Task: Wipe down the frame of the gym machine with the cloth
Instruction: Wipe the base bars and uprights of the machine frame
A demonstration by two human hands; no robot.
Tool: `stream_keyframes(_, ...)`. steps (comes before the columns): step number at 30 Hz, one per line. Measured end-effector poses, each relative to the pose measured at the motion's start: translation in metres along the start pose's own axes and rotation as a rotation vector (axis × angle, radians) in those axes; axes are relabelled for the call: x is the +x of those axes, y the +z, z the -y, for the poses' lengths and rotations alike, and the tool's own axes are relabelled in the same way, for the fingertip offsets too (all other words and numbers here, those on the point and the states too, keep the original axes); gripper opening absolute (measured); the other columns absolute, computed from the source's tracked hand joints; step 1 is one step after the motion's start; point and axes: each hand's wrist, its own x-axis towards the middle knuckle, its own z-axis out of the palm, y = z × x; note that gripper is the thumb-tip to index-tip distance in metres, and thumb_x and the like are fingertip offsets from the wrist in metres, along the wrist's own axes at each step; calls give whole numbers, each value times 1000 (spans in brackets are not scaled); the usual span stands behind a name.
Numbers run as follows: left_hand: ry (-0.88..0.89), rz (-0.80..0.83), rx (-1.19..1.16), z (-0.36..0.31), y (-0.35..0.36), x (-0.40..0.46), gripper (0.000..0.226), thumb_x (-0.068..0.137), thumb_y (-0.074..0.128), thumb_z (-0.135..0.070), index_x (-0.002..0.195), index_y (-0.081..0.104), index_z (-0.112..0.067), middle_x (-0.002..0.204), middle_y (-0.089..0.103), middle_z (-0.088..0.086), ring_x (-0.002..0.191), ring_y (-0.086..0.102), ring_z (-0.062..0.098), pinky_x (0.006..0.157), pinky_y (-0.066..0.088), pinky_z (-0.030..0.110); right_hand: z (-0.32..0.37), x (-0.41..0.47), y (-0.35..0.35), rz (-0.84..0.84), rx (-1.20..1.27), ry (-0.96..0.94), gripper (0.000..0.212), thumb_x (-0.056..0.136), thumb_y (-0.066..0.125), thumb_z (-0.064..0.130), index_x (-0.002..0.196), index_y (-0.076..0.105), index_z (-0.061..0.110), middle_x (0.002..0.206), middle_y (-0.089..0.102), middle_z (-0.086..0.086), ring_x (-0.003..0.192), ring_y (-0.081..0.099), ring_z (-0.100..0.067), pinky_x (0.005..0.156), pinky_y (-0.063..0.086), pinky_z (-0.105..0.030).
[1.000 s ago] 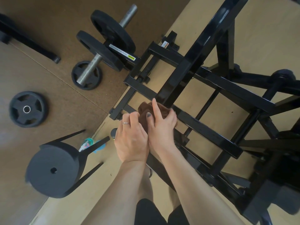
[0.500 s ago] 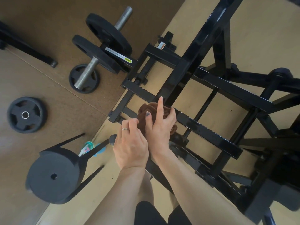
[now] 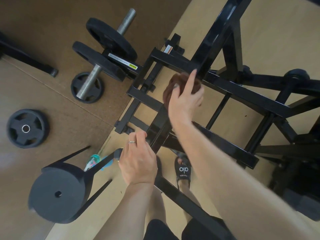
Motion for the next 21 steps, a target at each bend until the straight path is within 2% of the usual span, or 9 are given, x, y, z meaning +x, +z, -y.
stream_keyframes(2, 8, -4, 12, 0, 0, 1, 42, 100, 24, -27, 102, 62, -11, 87, 64, 9, 59, 60, 26, 53, 28, 25, -12, -44, 16, 62, 2, -16, 75, 107, 46, 40, 160, -8, 45, 167, -7, -12, 153, 8, -34, 121, 27, -51)
stream_keyframes(6, 5, 54, -13, 0, -1, 0, 48, 98, 20, -35, 109, 60, -11, 94, 65, 11, 66, 64, 27, 55, 45, 29, -21, -70, 30, 100, -12, -7, 74, 108, 45, 37, 160, -7, 42, 166, -9, -15, 154, 3, -35, 123, 27, -53)
stream_keyframes(13, -2, 65, 41, -1, 0, 1, 32, 99, 31, -28, 108, 59, -15, 94, 63, 6, 64, 60, 22, 52, 37, 24, -1, 28, 0, 9, -15, -26, 73, 107, 44, 38, 161, -5, 40, 166, -4, -17, 154, 5, -38, 120, 27, -62)
stream_keyframes(15, -2, 83, 63, -2, 1, 1, 41, 98, 24, -33, 110, 59, -16, 96, 64, 5, 67, 62, 22, 53, 40, 24, 11, 68, -15, -12, -22, -5, 70, 108, 42, 38, 162, -3, 39, 166, 0, -21, 153, 7, -40, 121, 25, -62)
stream_keyframes(18, -45, 172, 91, -3, 2, 5, 55, 99, 15, -42, 121, 59, -17, 107, 66, 6, 87, 67, 27, 65, 58, 43, 21, 94, -27, -41, -58, 22, 68, 109, 38, 40, 162, -4, 38, 166, 1, -22, 154, 6, -40, 123, 22, -59)
stream_keyframes(21, -48, 225, 101, -10, -4, 10, 60, 101, 16, -45, 138, 52, -15, 126, 63, 11, 104, 66, 31, 81, 58, 47, 13, 71, -18, -41, -47, -15, 70, 109, 38, 40, 161, -9, 40, 168, -6, -18, 156, 0, -38, 124, 20, -58)
